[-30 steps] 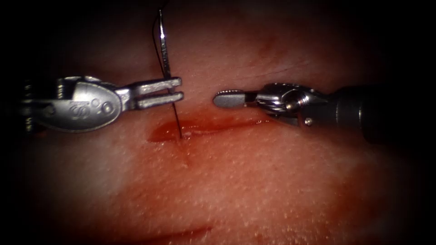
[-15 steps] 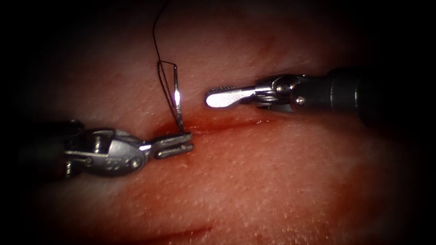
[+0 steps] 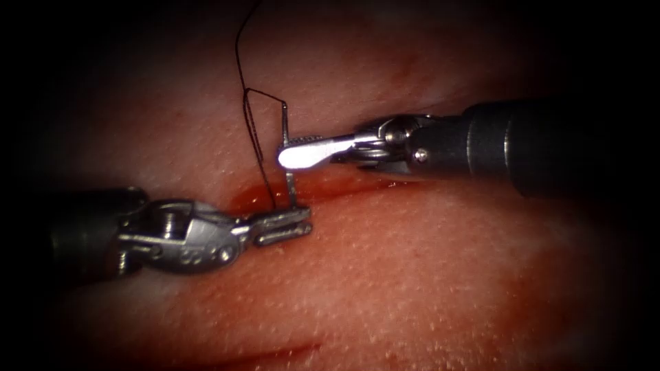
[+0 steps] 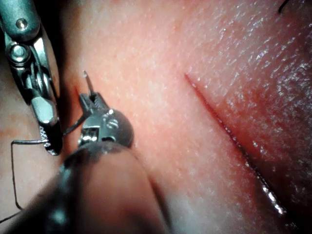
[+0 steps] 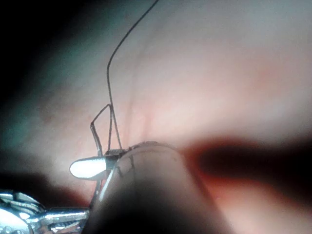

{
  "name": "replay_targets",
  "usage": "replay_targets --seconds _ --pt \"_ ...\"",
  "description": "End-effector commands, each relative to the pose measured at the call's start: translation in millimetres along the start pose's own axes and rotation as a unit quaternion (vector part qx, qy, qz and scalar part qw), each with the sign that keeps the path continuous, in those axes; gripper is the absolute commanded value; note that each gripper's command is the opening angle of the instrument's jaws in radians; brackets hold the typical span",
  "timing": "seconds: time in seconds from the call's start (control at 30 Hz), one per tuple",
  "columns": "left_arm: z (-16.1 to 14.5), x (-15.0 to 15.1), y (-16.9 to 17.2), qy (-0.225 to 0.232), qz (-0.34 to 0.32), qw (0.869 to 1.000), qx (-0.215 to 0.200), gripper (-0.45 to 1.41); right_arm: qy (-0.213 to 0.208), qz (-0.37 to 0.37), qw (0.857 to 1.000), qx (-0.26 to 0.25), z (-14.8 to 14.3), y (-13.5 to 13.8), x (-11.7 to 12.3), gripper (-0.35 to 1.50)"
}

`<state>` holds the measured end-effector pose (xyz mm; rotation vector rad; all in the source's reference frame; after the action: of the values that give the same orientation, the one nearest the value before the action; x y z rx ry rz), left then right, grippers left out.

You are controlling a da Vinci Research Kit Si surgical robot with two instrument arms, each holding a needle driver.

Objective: Wound Closure
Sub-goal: Hand needle to right grasper

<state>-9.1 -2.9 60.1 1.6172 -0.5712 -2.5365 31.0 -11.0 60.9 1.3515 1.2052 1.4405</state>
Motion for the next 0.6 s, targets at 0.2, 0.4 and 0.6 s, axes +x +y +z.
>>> replay_targets --seconds 0.2,0.4,0.6 --pt "0.9 0.0 0.3 -0.001 0.001 1.000 -0.001 -0.45 0.006 -0.001 1.000 0.008 0.9 0.0 0.6 1.13" --pt "0.9 0.5 0.4 0.001 0.001 1.000 -0.001 -0.45 0.008 -0.001 1.000 0.008 1.2 0.1 0.6 0.84" --pt "0.8 0.9 0.5 0.001 0.001 1.000 -0.001 -0.45 0.008 -0.001 1.000 0.008 1.3 0.1 0.7 0.49"
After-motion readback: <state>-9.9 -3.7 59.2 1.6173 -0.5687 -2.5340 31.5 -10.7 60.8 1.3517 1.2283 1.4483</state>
